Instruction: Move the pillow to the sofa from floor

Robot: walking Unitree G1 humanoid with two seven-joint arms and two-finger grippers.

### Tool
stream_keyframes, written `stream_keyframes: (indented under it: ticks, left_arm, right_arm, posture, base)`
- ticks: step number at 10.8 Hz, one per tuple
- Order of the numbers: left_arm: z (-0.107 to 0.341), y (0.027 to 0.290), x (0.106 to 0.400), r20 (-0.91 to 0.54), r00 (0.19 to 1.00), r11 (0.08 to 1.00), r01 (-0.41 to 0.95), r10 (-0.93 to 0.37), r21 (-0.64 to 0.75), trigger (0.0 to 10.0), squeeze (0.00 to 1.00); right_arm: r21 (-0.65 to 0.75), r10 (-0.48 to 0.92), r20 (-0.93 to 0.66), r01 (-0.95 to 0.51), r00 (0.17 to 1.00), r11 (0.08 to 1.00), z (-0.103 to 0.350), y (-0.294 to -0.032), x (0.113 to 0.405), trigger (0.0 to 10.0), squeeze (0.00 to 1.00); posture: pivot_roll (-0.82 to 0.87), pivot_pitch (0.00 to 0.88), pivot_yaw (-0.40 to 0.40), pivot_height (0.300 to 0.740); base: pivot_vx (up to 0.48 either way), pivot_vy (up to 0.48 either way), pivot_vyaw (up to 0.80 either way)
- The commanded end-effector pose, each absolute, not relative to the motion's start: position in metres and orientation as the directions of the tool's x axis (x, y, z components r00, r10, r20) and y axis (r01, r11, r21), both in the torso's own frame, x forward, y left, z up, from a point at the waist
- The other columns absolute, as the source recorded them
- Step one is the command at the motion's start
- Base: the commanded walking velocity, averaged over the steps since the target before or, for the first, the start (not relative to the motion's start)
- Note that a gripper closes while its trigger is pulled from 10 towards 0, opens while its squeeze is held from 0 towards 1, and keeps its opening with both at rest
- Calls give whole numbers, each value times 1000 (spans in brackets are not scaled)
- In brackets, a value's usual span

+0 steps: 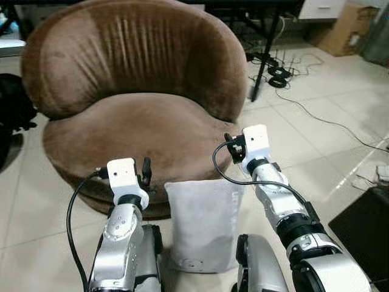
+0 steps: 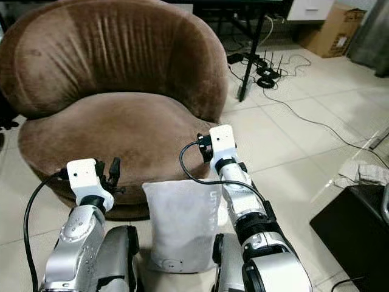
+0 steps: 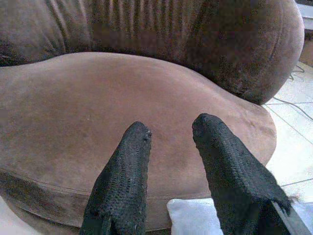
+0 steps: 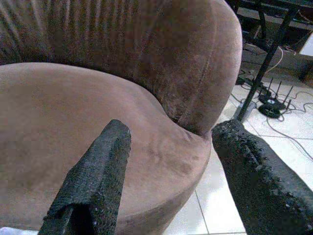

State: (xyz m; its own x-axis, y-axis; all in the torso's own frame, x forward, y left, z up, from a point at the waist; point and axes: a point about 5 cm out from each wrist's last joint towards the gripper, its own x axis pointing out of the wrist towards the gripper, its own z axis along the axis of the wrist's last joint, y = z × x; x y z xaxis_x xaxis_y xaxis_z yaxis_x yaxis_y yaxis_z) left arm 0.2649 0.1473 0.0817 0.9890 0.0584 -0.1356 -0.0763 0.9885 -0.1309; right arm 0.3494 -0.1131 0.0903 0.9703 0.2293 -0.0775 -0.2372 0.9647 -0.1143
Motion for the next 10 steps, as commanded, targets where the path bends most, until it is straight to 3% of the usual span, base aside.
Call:
stream_keyframes:
  ticks: [1,10]
  left_arm:
    - [87,144,264,-114,992,988,-73,58,-138,10000,0]
    - [78,146,246,-157,983,985,-114,93,-133,10000,0]
  right_arm:
    - [-90,231,-80,-238,970,967,88,-114,347,10000,0]
    - [-142,223,-111,-237,968,961,78,-124,334,10000,0]
  posture:
    - [-17,0,-64,500]
    - [-15,18,-82,485]
  base:
    - [0,0,0]
    - [0,0,0]
